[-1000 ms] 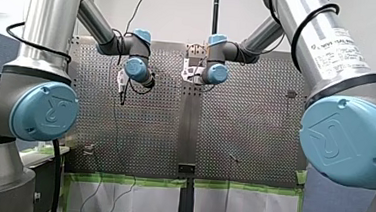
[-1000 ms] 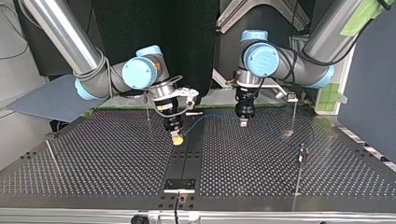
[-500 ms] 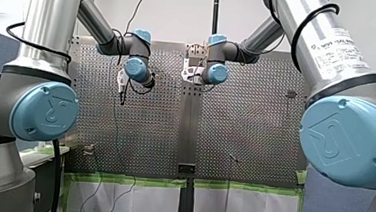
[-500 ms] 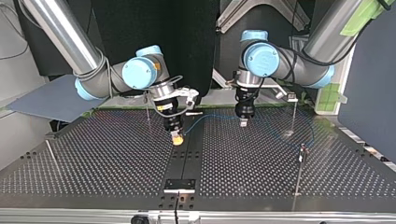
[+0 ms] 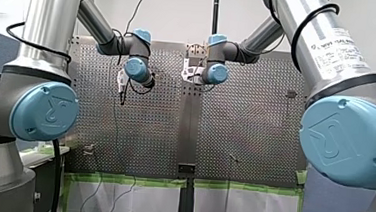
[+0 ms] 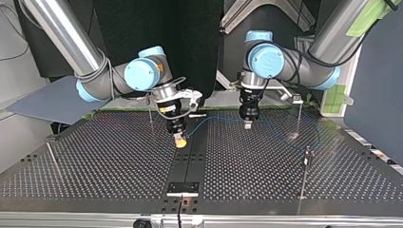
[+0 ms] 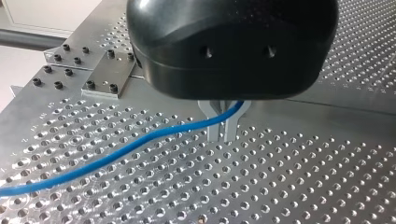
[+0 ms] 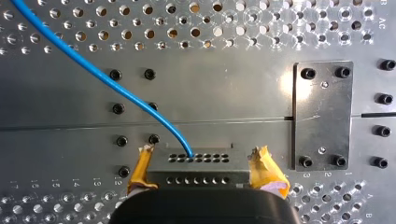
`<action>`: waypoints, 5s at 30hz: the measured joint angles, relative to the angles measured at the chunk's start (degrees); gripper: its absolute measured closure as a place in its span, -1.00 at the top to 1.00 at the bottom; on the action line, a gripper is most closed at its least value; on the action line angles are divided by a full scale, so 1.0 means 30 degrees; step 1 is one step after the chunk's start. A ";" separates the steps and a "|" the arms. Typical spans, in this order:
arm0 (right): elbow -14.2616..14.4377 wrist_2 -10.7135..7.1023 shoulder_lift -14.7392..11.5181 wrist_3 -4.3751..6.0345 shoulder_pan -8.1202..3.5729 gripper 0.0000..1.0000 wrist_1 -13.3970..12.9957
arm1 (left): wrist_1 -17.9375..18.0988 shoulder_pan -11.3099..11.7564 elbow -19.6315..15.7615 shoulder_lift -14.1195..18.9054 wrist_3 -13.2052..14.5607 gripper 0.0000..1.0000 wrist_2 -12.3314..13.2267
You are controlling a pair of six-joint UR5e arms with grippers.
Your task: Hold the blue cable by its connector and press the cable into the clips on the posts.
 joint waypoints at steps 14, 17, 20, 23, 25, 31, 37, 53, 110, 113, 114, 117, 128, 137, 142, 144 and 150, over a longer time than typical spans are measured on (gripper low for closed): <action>0.0000 0.0000 -0.0029 0.0001 -0.0029 -0.15 0.0087 | -0.0034 -0.0250 -0.0228 0.0109 0.0000 -1.00 0.0029; 0.0000 0.0001 -0.0029 0.0001 -0.0029 -0.15 0.0087 | -0.0034 -0.0254 -0.0232 0.0112 0.0000 -1.00 0.0029; 0.0000 0.0000 -0.0029 0.0001 -0.0028 -0.15 0.0087 | -0.0034 -0.0255 -0.0234 0.0112 0.0000 -1.00 0.0029; 0.0000 0.0001 -0.0030 0.0000 -0.0029 -0.15 0.0088 | -0.0034 -0.0255 -0.0234 0.0112 0.0000 -1.00 0.0030; -0.0001 0.0000 -0.0030 0.0001 -0.0029 -0.15 0.0088 | -0.0034 -0.0255 -0.0234 0.0111 0.0000 -1.00 0.0029; -0.0233 0.0213 0.0256 -0.0274 0.0258 -0.15 0.0375 | -0.0034 -0.0255 -0.0234 0.0112 0.0000 -1.00 0.0029; -0.0369 0.0315 0.0731 -0.0478 0.0636 -0.15 0.1264 | -0.0034 -0.0255 -0.0234 0.0112 0.0000 -1.00 0.0029; -0.0379 0.0323 0.0791 -0.0498 0.0673 -0.15 0.1640 | -0.0021 -0.0242 -0.0250 0.0099 -0.0014 -1.00 0.0043; 0.4183 0.3386 0.1237 0.1004 0.0044 -0.99 -0.1638 | 0.6442 -0.2068 -0.2195 -0.3011 -0.0519 -1.00 0.0210; 0.4569 0.3612 0.1593 0.1279 -0.0022 -0.99 -0.2086 | 0.6584 -0.2246 -0.2194 -0.3534 -0.0158 -1.00 -0.0125; 0.4706 0.3654 0.1653 0.1347 -0.0046 -0.99 -0.2241 | 0.6630 -0.2307 -0.2189 -0.3701 -0.0020 -1.00 -0.0225; 0.5129 0.3744 0.1750 0.1506 -0.0150 -0.99 -0.2705 | 0.6824 -0.2509 -0.2179 -0.4206 0.0438 -1.00 -0.0516; 0.6555 0.4025 0.2126 0.1768 -0.0517 -0.99 -0.4348 | 0.8042 -0.3266 -0.1890 -0.6022 0.1098 -1.00 -0.0726; 0.7318 0.4799 0.3378 0.2409 -0.0677 -0.99 -0.5147 | 0.8474 -0.3900 -0.1189 -0.7417 0.1064 -1.00 -0.0971; 0.7705 0.5021 0.3916 0.2731 -0.0771 -0.99 -0.5960 | 0.8699 -0.4306 -0.0740 -0.8196 0.0911 -1.00 -0.1022; 0.7738 0.5183 0.4130 0.2778 -0.0796 -0.99 -0.6239 | 0.8854 -0.4447 -0.0669 -0.8547 0.0805 -1.00 -0.1059; 0.7793 0.5667 0.4982 0.3387 -0.0945 -0.99 -0.6939 | 0.9029 -0.4884 -0.0296 -0.9589 0.0750 -1.00 -0.1261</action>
